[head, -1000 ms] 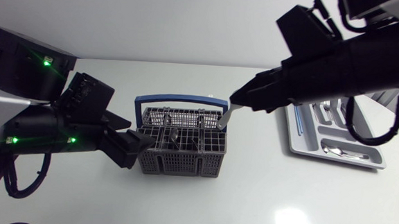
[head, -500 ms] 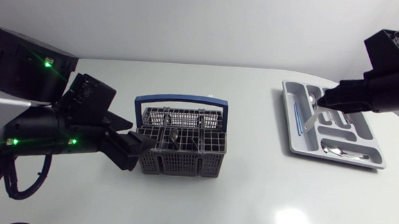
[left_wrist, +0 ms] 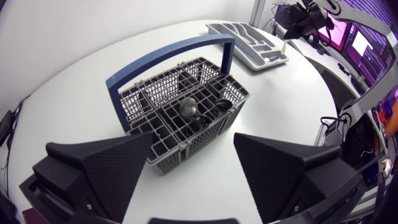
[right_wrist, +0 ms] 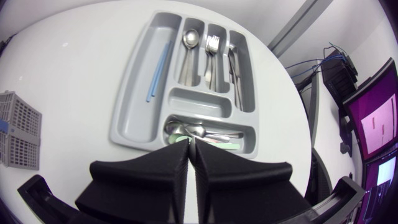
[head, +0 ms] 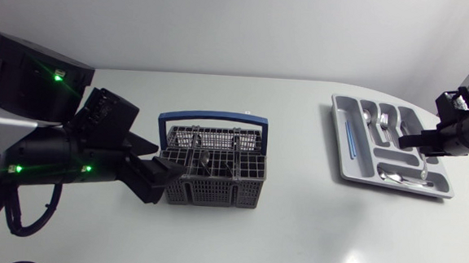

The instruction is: Unload the cutlery basket into the drawer organizer.

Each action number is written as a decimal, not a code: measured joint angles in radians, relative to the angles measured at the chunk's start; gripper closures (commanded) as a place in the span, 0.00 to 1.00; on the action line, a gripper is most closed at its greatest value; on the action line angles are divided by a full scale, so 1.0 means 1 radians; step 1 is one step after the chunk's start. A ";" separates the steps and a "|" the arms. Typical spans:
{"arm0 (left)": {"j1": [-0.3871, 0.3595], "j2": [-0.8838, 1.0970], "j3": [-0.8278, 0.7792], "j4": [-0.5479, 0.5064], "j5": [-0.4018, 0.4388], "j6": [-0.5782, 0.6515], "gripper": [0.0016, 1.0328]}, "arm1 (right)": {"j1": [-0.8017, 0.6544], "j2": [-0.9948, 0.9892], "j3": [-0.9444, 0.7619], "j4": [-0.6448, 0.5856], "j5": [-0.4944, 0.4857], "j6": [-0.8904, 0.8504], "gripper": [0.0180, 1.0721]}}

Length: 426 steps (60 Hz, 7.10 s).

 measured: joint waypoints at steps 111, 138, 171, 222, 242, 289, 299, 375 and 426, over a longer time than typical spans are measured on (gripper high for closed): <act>0.002 -0.014 -0.011 -0.010 0.000 0.018 0.11 | 0.710 -0.195 0.013 -0.147 -0.104 0.213 0.10; 0.045 -0.048 -0.090 -0.010 0.004 0.142 0.11 | 0.991 -0.098 0.074 -0.157 0.000 0.288 0.20; 0.068 -0.048 -0.183 0.159 0.023 0.192 0.11 | 1.118 0.112 0.182 -0.153 0.058 0.291 0.44; 0.113 -0.031 -0.278 0.300 0.067 0.222 0.11 | 1.190 0.396 0.310 -0.096 0.299 0.272 0.73; 0.113 -0.016 -0.278 0.308 0.067 0.222 0.11 | 1.197 0.400 0.311 -0.095 0.337 0.268 0.89; 0.113 0.004 -0.278 0.309 0.067 0.221 0.12 | 1.231 0.309 0.301 -0.093 0.373 0.237 0.94; 0.113 0.020 -0.278 0.309 0.067 0.221 0.12 | 1.234 0.243 0.300 -0.100 0.388 0.205 0.94; 0.087 0.040 -0.236 0.281 0.067 0.217 0.12 | 0.549 -0.320 0.121 -0.209 -0.270 0.154 0.94; 0.046 0.041 -0.227 0.259 0.047 0.198 0.12 | -0.002 -0.197 0.008 -0.074 -0.074 -0.415 0.94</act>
